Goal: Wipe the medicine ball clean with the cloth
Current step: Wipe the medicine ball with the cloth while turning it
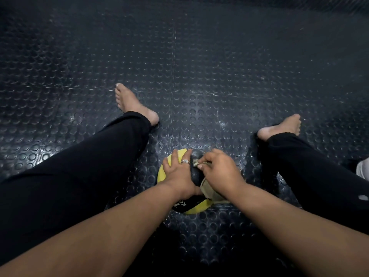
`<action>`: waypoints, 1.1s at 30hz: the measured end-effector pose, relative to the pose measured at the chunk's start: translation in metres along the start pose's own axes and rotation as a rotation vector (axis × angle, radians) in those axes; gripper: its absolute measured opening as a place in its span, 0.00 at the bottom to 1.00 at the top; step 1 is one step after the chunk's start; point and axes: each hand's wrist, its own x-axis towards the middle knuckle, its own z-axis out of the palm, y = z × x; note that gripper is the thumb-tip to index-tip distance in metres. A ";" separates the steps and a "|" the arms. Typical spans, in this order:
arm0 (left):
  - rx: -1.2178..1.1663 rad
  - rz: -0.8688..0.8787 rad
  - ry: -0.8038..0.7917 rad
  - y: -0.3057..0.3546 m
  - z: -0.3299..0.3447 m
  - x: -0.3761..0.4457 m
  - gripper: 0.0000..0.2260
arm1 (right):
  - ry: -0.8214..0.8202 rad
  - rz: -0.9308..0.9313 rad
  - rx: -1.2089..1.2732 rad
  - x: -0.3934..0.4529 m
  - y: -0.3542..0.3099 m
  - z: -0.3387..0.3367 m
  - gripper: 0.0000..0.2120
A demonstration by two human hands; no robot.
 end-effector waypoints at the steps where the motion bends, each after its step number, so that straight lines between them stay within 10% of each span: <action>1: -0.002 -0.002 -0.003 0.001 0.000 0.000 0.57 | 0.011 -0.014 0.005 -0.003 0.000 0.001 0.05; 33: 0.006 0.049 -0.001 -0.017 -0.008 0.002 0.57 | 0.104 0.396 0.220 0.001 0.018 0.014 0.03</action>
